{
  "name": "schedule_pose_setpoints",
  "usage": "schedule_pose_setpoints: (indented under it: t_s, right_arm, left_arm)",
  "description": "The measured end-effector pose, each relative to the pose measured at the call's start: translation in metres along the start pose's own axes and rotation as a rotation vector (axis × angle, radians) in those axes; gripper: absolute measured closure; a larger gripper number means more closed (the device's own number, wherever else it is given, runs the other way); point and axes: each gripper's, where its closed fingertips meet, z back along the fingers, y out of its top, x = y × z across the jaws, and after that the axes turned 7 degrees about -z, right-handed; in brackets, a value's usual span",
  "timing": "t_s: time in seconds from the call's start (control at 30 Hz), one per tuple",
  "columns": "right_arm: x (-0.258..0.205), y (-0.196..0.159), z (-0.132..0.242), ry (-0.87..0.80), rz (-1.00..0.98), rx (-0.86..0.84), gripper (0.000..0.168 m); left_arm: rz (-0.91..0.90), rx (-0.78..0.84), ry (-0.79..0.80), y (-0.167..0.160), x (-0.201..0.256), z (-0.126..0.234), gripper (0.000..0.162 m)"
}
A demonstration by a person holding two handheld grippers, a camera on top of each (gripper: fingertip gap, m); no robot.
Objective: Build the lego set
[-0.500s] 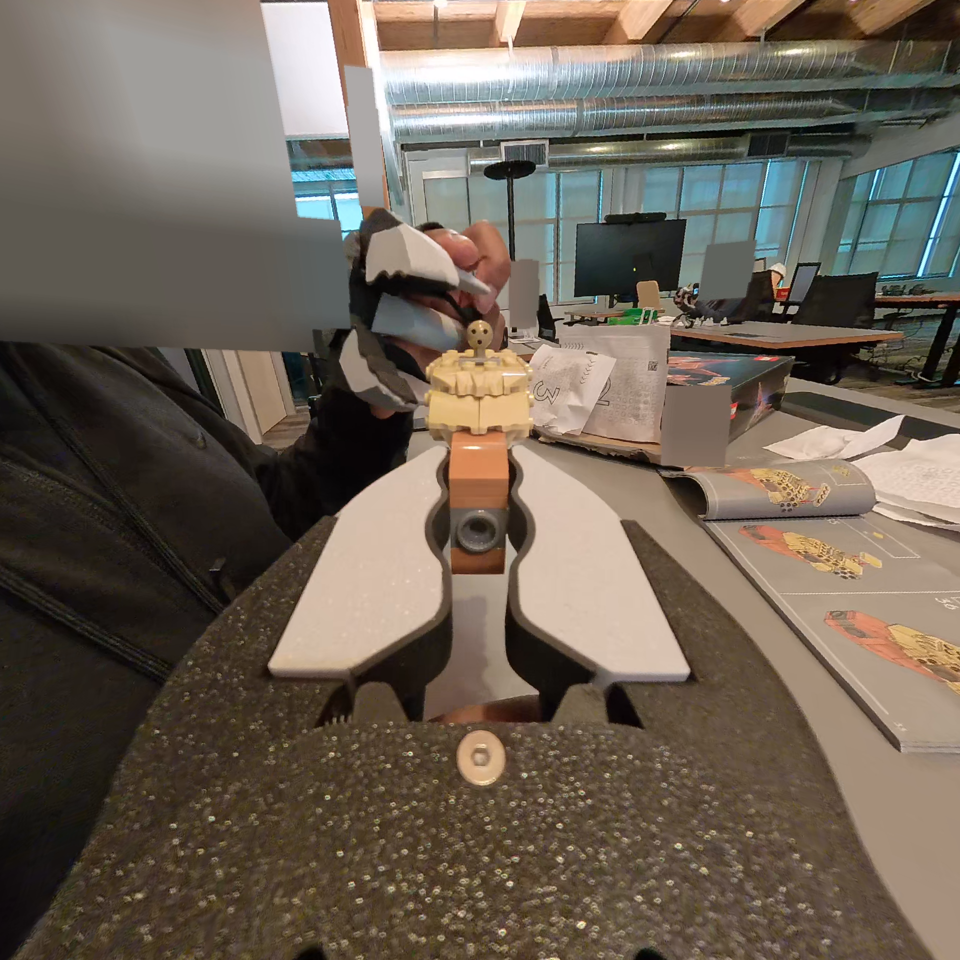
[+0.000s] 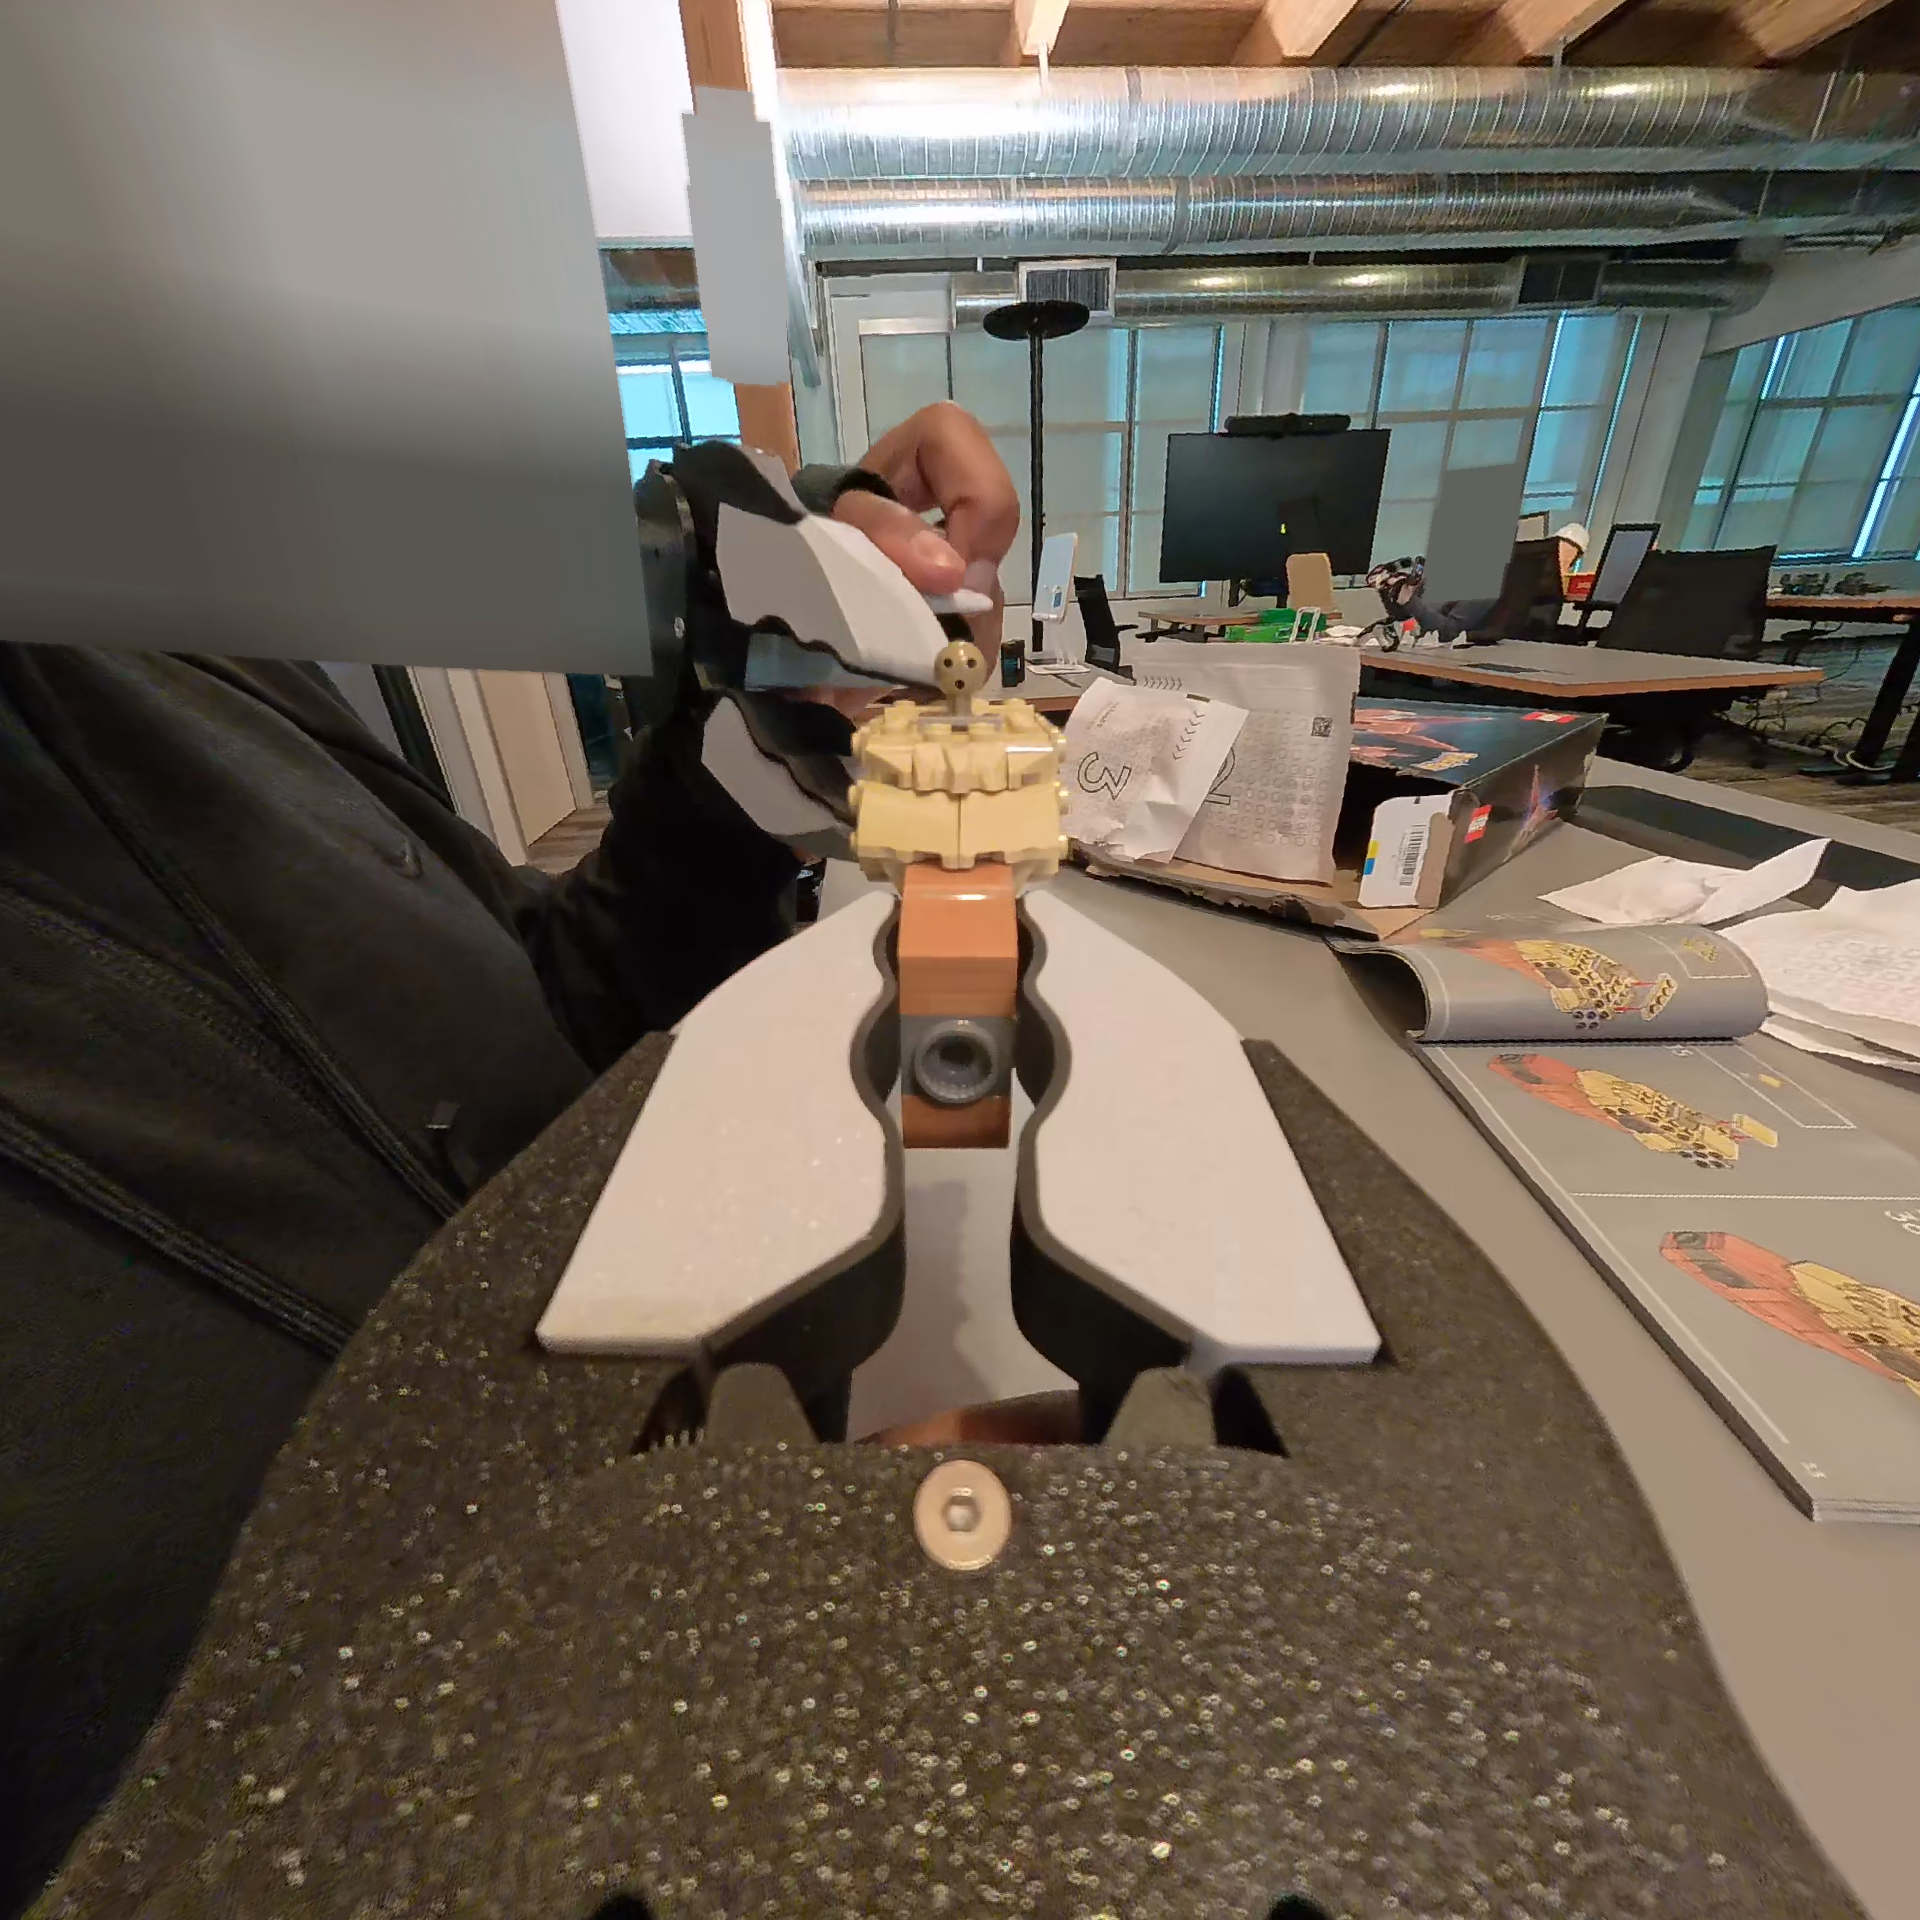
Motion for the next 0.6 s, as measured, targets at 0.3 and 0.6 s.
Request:
schedule_pose_setpoints:
  t_s: [0.3, 0.6]
  right_arm:
    - [-0.0019, -0.0025, -0.0013, 0.006, 0.009, -0.014, 0.151]
    - [-0.0042, -0.0047, -0.0029, 0.015, 0.020, -0.026, 0.151]
  left_arm:
    - [-0.010, -0.030, -0.038, 0.0007, 0.0039, 0.0016, 0.128]
    - [-0.020, -0.059, -0.077, 0.0012, 0.0078, 0.0064, 0.129]
